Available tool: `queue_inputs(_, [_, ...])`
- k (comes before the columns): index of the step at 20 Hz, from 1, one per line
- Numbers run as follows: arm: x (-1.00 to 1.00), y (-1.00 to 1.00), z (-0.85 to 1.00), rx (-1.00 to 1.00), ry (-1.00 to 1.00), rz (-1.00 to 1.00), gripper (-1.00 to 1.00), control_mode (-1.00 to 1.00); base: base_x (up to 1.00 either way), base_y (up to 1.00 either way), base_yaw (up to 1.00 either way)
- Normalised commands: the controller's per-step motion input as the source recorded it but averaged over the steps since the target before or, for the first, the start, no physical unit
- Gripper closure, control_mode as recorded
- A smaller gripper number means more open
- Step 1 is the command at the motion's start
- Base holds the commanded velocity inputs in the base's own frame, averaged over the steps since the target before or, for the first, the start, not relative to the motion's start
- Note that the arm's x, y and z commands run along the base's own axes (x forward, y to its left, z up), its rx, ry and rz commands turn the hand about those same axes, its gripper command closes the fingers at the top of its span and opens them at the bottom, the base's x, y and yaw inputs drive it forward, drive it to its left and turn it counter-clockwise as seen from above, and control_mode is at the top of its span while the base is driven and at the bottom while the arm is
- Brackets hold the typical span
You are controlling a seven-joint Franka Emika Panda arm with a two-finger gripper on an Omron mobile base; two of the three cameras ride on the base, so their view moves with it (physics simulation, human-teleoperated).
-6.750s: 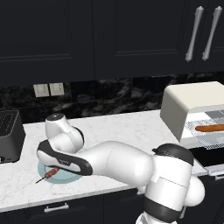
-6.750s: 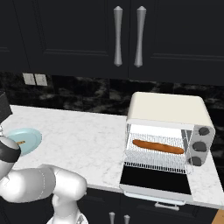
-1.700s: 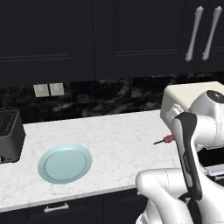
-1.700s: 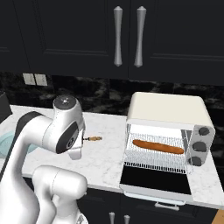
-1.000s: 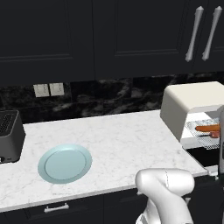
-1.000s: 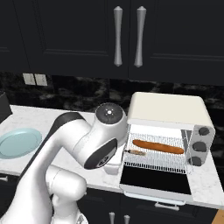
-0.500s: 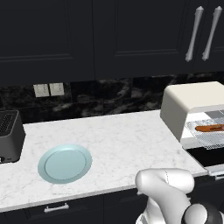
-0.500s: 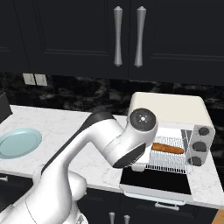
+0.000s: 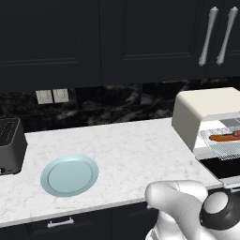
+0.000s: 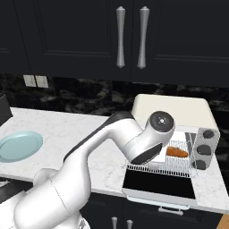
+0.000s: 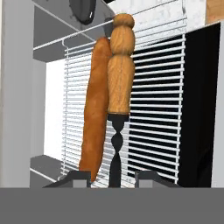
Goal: Pick up the kebab skewer and baguette bread, and place them inside the toaster oven. Close the toaster oven door and start by setting the timer.
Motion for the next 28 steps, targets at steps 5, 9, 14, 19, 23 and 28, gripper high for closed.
queue_inputs(5, [0.20, -0.53, -0.40, 0.00, 0.00, 0.00, 1.00, -1.00, 0.00, 0.00, 0.00])
queue_inputs(9, [0.24, -0.35, -0.26, 0.00, 0.00, 0.00, 1.00, -1.00, 0.00, 0.00, 0.00])
queue_inputs(14, [0.29, -0.10, -0.13, 0.00, 0.01, 0.00, 1.00, -1.00, 0.00, 0.00, 0.00])
queue_inputs(19, [0.29, 0.00, -0.07, 0.00, 0.03, 0.00, 1.00, -1.00, 0.00, 0.00, 0.00])
queue_inputs(23, [0.24, 0.00, -0.03, 0.00, 0.06, 0.00, 1.00, -1.00, 0.00, 0.00, 0.00])
queue_inputs(28, [0.21, 0.00, -0.09, 0.00, 0.07, 0.00, 1.00, -1.00, 0.00, 0.00, 0.00])
